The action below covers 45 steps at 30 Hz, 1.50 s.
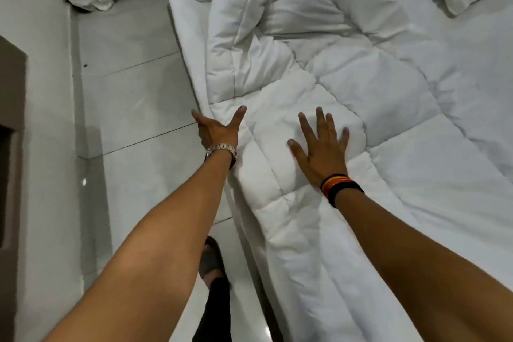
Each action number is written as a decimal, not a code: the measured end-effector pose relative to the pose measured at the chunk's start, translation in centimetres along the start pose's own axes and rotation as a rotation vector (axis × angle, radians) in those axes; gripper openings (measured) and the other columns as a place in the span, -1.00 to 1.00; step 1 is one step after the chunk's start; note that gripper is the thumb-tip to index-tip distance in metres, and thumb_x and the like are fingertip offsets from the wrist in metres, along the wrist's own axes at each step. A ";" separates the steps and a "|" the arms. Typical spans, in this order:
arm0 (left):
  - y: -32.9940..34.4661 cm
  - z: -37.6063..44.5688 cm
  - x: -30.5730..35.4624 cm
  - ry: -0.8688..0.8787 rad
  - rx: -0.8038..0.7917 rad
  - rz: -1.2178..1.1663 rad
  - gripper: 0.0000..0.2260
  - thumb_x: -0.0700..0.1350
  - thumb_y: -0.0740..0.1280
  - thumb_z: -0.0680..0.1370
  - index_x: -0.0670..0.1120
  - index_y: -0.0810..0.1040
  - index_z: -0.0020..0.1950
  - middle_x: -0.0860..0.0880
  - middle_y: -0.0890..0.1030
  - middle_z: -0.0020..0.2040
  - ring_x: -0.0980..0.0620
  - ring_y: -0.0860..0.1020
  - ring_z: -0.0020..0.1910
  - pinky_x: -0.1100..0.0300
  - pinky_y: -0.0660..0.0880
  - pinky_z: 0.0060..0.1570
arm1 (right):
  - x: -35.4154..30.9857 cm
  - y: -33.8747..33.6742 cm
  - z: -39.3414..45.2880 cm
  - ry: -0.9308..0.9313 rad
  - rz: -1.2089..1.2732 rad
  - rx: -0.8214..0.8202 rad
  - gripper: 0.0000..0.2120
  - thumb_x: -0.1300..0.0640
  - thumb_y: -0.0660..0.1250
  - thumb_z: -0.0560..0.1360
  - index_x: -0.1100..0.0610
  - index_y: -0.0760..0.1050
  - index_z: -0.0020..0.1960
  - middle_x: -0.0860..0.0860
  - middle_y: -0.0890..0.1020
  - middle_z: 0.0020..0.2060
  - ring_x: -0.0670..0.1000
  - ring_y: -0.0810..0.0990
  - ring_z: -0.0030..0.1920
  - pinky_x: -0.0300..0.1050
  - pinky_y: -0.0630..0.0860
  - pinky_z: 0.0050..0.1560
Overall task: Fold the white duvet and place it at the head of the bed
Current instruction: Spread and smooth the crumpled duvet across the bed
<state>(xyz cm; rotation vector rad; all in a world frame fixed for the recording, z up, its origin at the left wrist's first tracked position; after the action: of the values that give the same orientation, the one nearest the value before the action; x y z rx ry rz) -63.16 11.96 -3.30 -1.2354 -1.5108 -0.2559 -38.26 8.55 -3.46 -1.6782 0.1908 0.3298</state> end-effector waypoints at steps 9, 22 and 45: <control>2.9 14.2 3.9 0.031 -0.290 -0.036 0.18 0.12 0.75 0.16 -0.03 0.10 0.56 0.05 0.58 0.19 -0.09 0.60 0.24 0.32 0.48 0.02 | -5.1 7.1 6.0 0.288 -0.085 -0.155 -0.31 -0.51 -0.28 0.57 -0.35 -0.33 0.63 -0.07 -0.34 0.67 0.18 -0.32 0.67 0.55 -0.29 0.50; -2.3 24.3 13.4 0.282 -0.143 0.042 0.51 0.57 0.53 -0.07 0.06 -0.13 0.68 -0.11 0.25 0.63 -0.11 0.35 0.55 -0.12 0.37 0.48 | -14.6 3.8 16.9 0.234 0.107 0.116 -0.24 -0.48 -0.13 0.59 -0.19 -0.08 0.70 0.04 -0.17 0.71 0.07 -0.22 0.69 0.34 -0.26 0.60; 3.3 58.2 32.6 -0.251 -0.361 -0.405 0.12 0.63 0.22 0.34 0.10 -0.12 0.71 -0.08 0.40 0.54 -0.16 0.58 0.27 -0.02 0.58 0.13 | -23.6 -2.5 47.9 0.511 0.430 0.481 -0.32 -0.39 -0.06 0.66 -0.05 0.23 0.65 -0.05 0.64 0.11 0.06 0.59 0.16 0.06 0.30 0.42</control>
<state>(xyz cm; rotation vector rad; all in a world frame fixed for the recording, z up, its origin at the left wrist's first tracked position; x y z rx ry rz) -89.97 73.03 0.86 -1.2618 -1.9938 -0.6865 -64.81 54.73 1.44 -1.2018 0.9452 0.1467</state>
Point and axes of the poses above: each hand's wrist, its own z-axis towards the middle knuckle, its own y-axis out of the palm, x = y × z, the point moved 3 cm from there along z, towards the middle knuckle
